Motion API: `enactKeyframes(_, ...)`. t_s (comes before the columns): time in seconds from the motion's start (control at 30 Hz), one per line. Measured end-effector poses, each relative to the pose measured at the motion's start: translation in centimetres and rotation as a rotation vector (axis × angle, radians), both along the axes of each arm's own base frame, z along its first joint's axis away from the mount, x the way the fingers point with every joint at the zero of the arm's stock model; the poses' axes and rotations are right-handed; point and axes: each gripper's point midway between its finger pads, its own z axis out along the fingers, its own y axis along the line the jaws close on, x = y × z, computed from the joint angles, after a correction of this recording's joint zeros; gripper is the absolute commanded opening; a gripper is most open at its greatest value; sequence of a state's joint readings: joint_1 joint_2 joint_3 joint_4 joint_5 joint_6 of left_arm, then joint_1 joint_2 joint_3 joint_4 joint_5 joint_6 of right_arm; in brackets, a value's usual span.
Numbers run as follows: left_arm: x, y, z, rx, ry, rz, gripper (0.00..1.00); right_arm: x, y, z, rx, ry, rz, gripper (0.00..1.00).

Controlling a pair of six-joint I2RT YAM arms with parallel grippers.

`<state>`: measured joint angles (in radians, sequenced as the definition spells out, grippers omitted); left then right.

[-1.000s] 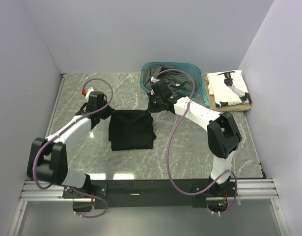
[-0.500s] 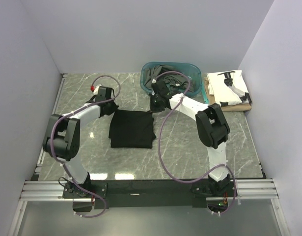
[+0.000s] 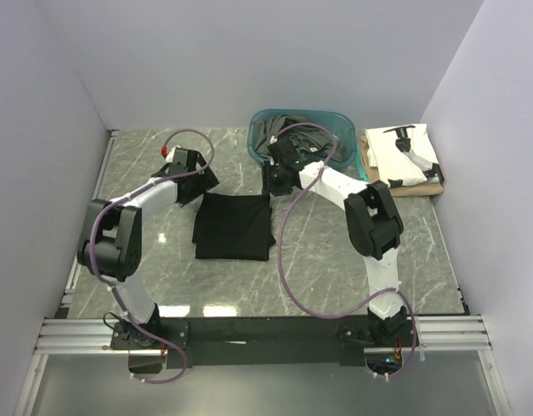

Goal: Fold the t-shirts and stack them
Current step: Fold the tshirt, then neatly place the folded tshirt to the corner

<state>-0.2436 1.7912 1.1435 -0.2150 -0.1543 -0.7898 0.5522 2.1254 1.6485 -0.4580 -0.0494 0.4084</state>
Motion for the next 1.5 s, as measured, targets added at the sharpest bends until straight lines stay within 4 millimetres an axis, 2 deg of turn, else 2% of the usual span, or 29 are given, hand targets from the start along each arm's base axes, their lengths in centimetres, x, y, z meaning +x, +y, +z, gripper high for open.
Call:
enactKeyframes(0.1, -0.4, 0.1, 2.7, -0.007, -0.042, -0.002, 1.00, -1.0, 0.1, 2.2, 0.029, -0.030, 0.021, 0.54)
enactKeyframes(0.2, -1.1, 0.3, 7.3, -0.033, -0.144, -0.001, 0.99, -2.9, 0.0, 5.4, 0.065, -0.080, 0.035, 0.55)
enactKeyframes(0.27, -2.3, 0.6, 10.2, -0.053, -0.212, 0.003, 0.99, -4.5, 0.7, 7.3, 0.100, -0.117, 0.051, 0.56)
enactKeyframes(0.37, -4.7, 1.2, 12.7, -0.082, -0.284, 0.019, 1.00, -7.0, 1.7, 7.9, 0.128, -0.131, 0.057, 0.56)
enactKeyframes(0.43, -6.2, 1.5, 12.5, -0.095, -0.290, 0.028, 0.99, -8.4, 2.2, 6.9, 0.127, -0.110, 0.049, 0.57)
enactKeyframes(0.53, -8.7, 2.0, 10.2, -0.099, -0.249, 0.038, 1.00, -10.0, 2.1, 3.9, 0.094, -0.046, 0.015, 0.57)
enactKeyframes(0.63, -10.6, 2.4, 7.6, -0.095, -0.185, 0.050, 0.99, -10.1, 1.8, 1.9, 0.068, -0.006, -0.030, 0.57)
enactKeyframes(0.7, -11.3, 2.4, 6.6, -0.103, -0.163, 0.057, 0.99, -9.9, 1.7, 0.6, 0.052, 0.011, -0.055, 0.57)
enactKeyframes(0.8, -11.9, 2.4, 6.0, -0.110, -0.150, 0.059, 0.99, -9.9, 1.4, -1.0, 0.028, 0.038, -0.080, 0.57)
enactKeyframes(0.97, -11.8, 2.3, 6.1, -0.114, -0.152, 0.058, 1.00, -10.0, 1.2, -2.9, 0.002, 0.071, -0.105, 0.56)
enactKeyframes(1.17, -11.7, 2.3, 6.1, -0.116, -0.157, 0.057, 0.99, -9.8, 1.6, -3.1, 0.011, 0.073, -0.113, 0.47)
enactKeyframes(1.27, -11.7, 2.3, 6.1, -0.115, -0.155, 0.058, 0.99, -9.6, 2.1, -3.1, 0.015, 0.069, -0.107, 0.38)
enactKeyframes(1.37, -11.7, 2.3, 6.0, -0.114, -0.153, 0.058, 0.99, -9.3, 2.9, -3.3, 0.015, 0.061, -0.098, 0.23)
enactKeyframes(1.4, -11.7, 2.3, 5.9, -0.114, -0.151, 0.058, 0.99, -9.2, 3.2, -3.3, 0.011, 0.056, -0.092, 0.13)
enactKeyframes(1.5, -11.7, 2.4, 5.9, -0.111, -0.151, 0.061, 0.99, -9.1, 3.9, -3.2, 0.002, 0.037, -0.076, 0.01)
